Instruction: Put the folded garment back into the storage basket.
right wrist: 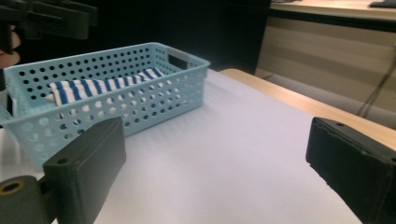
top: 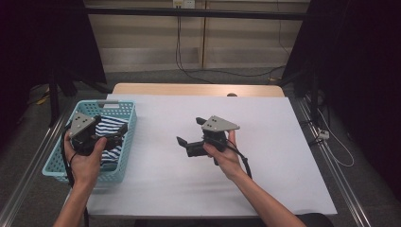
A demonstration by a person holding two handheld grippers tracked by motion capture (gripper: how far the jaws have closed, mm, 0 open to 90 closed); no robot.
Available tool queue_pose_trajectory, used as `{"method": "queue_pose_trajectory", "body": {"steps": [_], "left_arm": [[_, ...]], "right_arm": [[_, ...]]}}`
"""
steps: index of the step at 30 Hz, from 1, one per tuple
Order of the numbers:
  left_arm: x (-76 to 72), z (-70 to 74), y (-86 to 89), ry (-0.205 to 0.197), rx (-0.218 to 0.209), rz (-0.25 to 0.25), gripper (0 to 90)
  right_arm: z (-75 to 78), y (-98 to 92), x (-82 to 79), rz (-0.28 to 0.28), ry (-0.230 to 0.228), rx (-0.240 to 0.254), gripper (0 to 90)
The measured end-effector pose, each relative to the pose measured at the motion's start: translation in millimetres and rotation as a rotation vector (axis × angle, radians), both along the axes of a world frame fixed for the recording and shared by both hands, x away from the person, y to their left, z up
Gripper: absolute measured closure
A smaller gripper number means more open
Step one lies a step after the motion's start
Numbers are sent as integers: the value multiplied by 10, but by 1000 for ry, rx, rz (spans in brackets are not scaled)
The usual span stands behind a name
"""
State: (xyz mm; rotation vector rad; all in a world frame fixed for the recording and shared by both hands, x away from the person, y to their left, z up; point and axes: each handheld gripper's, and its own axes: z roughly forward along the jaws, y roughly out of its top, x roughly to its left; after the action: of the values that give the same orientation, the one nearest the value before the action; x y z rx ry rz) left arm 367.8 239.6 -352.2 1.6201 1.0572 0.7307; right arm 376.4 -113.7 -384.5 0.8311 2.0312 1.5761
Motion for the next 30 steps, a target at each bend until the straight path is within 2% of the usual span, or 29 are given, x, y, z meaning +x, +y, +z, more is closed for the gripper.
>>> {"method": "queue_pose_trajectory", "body": {"steps": [1,4,6,7,8,9,10,15,19,23,25,26,29,30], "left_arm": [[-18,-7,-15,2,-15,-11,45],[-68,-21,-53,0,0,-26,45],[-113,-28,-79,0,-7,-36,45],[-135,-35,-91,2,-27,-49,45],[-154,-42,-106,9,-47,-57,45],[-170,-48,-116,10,-48,-61,45],[-185,-58,-125,6,-46,-58,45],[-261,-93,-156,13,-22,-75,45],[-330,-139,-178,17,-5,-70,45],[-389,-223,-187,34,-9,-69,45],[-416,-255,-190,42,-10,-88,45],[-429,-269,-194,38,0,-83,45],[-468,-305,-190,50,-40,-75,45],[-480,-312,-187,48,-29,-70,45]], "right_arm": [[2,-45,-27,-15,2,0,47],[-6,-217,-125,-45,-3,12,49],[-10,-260,-148,-51,-5,10,50],[-33,-346,-191,-65,-3,9,49],[-33,-346,-191,-65,-3,9,49],[-44,-385,-211,-74,0,3,49],[-74,-464,-240,-90,1,5,48],[-107,-591,-320,-119,-2,5,45],[-137,-719,-408,-139,-1,10,45],[-184,-871,-500,-162,3,3,45],[-187,-948,-541,-177,11,8,46],[-184,-990,-561,-185,5,2,47],[-166,-1099,-646,-214,11,20,48],[-163,-1135,-672,-218,8,26,49]]}}
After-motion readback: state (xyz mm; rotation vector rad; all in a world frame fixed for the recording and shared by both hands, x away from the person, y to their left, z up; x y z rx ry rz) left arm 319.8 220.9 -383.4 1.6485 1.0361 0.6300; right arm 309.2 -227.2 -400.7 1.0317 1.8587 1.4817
